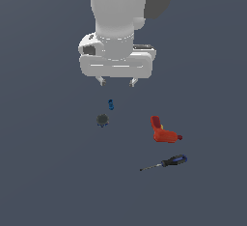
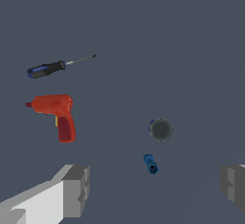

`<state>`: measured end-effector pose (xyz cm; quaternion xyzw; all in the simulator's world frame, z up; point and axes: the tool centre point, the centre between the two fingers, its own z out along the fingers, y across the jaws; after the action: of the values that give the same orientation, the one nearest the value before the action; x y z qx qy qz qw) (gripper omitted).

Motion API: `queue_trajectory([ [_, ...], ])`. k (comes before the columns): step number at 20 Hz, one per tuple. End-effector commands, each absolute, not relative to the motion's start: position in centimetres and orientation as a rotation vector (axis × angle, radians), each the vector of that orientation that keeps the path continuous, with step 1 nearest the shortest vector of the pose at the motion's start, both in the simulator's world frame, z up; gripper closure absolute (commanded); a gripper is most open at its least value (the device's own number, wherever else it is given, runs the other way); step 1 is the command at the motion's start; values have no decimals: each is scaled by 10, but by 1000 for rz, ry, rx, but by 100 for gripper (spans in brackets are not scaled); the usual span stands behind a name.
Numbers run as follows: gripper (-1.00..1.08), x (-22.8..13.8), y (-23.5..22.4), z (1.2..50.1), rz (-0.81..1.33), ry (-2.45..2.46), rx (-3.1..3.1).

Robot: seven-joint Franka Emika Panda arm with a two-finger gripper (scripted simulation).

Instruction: Pick up a designated object from a clutter of objects.

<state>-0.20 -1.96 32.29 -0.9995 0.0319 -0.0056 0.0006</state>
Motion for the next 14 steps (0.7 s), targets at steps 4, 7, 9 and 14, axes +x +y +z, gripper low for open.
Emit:
queue_trajectory([
  [4,-92,-2,-22,323,-19,108,-3134],
  [7,-92,-3,-28,324,-23,131,-3118],
  [9,-92,-3,-32,325,-25,143,-3110],
  [14,-92,-3,-33,325,-26,146,-3107],
])
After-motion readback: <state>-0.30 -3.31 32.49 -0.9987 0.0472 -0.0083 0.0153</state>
